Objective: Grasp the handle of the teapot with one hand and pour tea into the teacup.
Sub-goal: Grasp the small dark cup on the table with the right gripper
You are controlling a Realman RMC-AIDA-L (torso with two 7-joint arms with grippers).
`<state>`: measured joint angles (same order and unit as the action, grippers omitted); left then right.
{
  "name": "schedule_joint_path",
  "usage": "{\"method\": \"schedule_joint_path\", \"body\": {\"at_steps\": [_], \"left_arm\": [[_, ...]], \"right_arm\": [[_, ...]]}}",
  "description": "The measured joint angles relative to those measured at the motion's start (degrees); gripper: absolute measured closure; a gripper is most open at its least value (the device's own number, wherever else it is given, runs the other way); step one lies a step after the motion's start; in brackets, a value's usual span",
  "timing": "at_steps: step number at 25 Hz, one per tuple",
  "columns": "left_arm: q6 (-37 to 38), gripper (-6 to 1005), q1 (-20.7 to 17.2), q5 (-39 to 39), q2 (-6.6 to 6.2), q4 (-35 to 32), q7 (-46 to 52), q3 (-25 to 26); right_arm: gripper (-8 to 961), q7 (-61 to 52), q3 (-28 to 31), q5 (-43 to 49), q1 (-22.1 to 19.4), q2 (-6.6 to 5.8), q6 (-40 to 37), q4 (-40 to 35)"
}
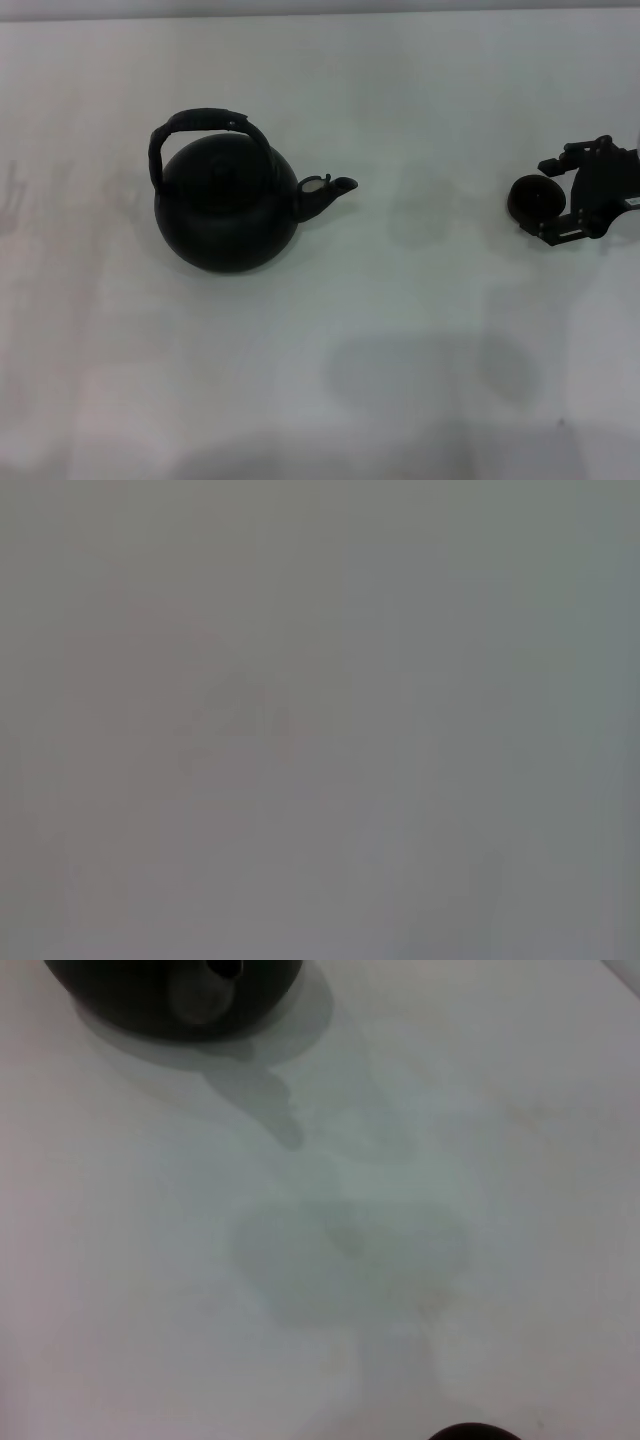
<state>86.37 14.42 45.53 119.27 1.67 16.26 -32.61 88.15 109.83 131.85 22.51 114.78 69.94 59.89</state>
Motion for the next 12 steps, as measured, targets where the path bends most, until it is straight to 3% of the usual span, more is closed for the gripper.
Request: {"method": "schedule_joint_path", "body": {"at_steps": [12], "left_arm": [[0.0, 237, -0.3, 0.0, 0.10, 0.0, 0.0, 0.0]], "right_arm": [[119, -0.2, -2.2, 0.5, 0.0, 0.07, -2.3, -1.1]]}}
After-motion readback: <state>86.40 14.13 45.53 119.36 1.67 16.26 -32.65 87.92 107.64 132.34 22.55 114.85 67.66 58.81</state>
